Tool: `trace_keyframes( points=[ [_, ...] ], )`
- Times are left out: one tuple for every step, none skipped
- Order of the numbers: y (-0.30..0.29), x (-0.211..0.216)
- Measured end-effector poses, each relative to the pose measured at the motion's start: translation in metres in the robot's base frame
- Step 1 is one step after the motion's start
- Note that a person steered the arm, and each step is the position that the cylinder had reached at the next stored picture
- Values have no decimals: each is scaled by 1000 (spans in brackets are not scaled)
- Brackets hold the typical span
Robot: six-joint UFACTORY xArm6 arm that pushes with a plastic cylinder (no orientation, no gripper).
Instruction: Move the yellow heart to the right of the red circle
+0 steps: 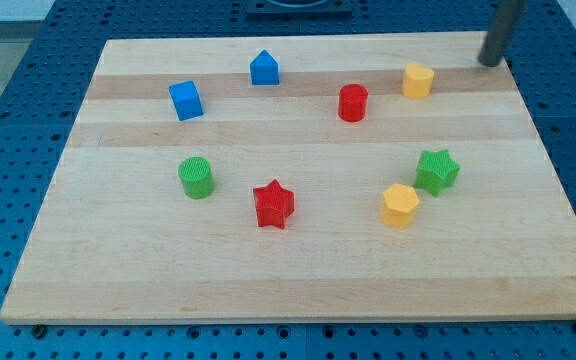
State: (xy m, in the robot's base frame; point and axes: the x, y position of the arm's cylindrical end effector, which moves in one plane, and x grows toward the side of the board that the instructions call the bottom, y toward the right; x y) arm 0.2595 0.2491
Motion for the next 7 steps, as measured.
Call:
trace_keyframes(
  points=[
    [-35, 2],
    [-35, 32],
    [-44, 50],
    [-63, 38],
    [-49, 4],
    [-83, -6],
    [-149, -3]
  ],
)
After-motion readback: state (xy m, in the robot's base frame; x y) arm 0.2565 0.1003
